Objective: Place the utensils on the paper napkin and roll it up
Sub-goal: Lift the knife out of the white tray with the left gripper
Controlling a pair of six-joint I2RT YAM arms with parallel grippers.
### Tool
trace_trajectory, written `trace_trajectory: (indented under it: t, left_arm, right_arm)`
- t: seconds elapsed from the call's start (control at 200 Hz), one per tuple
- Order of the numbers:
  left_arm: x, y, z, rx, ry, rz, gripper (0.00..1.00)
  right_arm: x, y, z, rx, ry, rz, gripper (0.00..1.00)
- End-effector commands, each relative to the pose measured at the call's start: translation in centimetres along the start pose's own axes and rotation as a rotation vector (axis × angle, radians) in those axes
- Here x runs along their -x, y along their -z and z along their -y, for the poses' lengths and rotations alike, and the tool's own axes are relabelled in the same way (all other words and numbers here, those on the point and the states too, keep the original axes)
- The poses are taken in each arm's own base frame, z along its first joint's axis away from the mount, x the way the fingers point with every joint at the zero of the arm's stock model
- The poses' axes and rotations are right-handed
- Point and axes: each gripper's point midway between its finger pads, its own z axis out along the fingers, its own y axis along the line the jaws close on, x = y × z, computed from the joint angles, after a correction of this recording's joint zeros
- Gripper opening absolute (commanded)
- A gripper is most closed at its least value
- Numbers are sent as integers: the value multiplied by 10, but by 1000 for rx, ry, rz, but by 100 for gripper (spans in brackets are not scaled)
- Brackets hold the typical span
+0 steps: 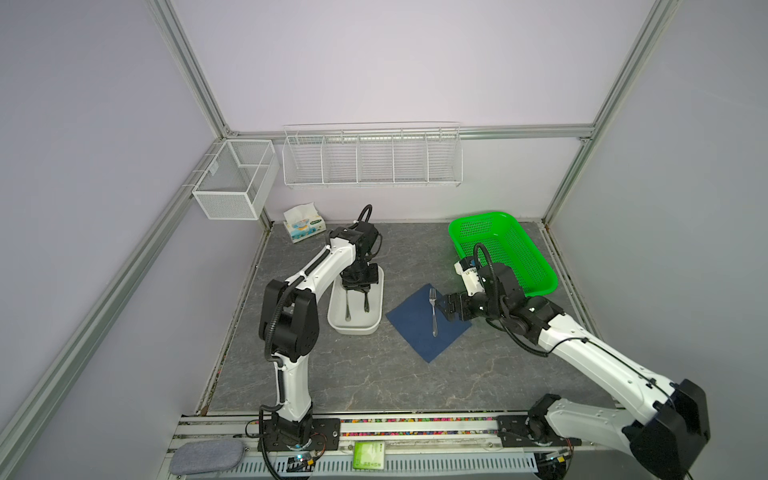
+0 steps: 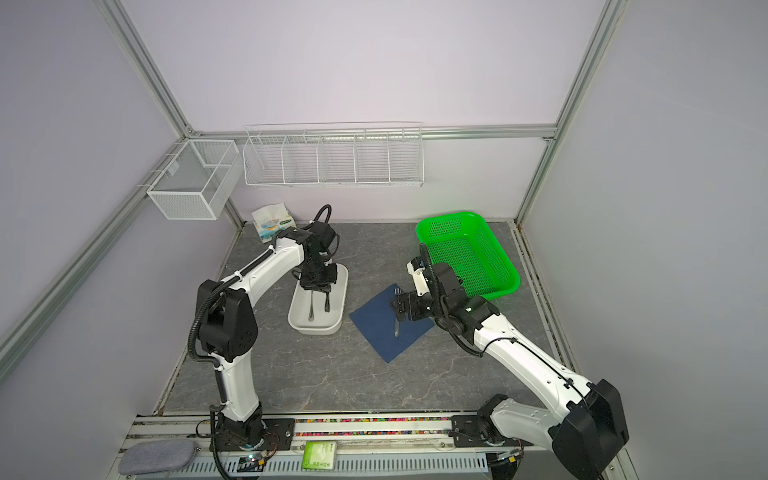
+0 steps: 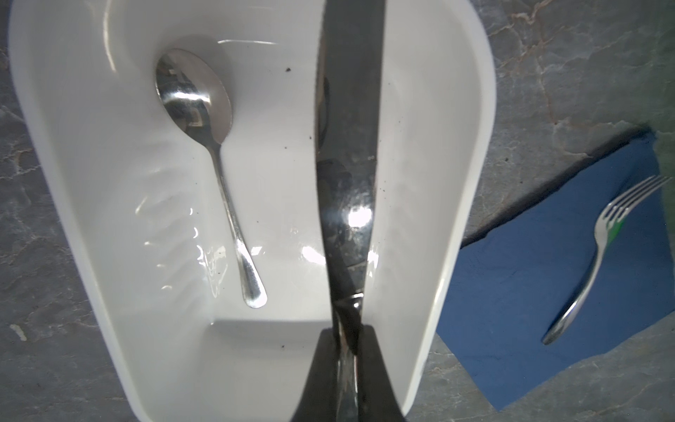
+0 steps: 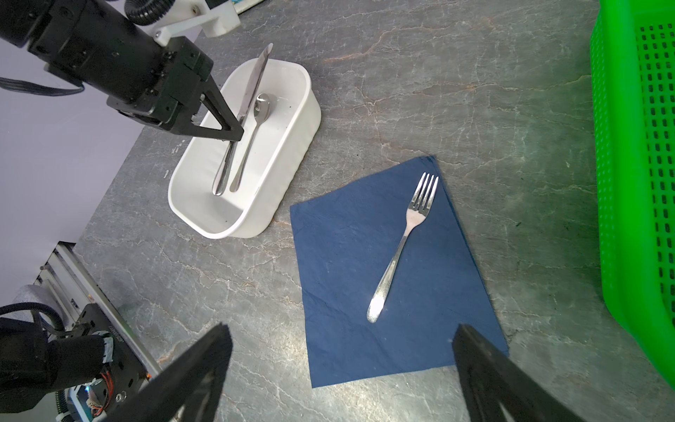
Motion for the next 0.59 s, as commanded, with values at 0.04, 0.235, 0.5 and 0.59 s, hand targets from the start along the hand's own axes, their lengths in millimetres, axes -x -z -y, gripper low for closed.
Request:
trace_trajectory:
  t: [0.04,0.235,0.5,0.59]
  left_arm:
    - [-2,18,10,-21,-23,8,3]
    - [-2,24,23,-43,-35,22,4]
    - [-6,22,43,-54,-66,15,4]
    - [-6,21,51,-66,-75,15,4]
  right_arm:
    - [0,4,-2,3,5,12,98]
    - [0,4,-2,5,-1,17,98]
    - [0,5,-2,6,-4,20,98]
    - [-1,6,-1,1,-3,23,97]
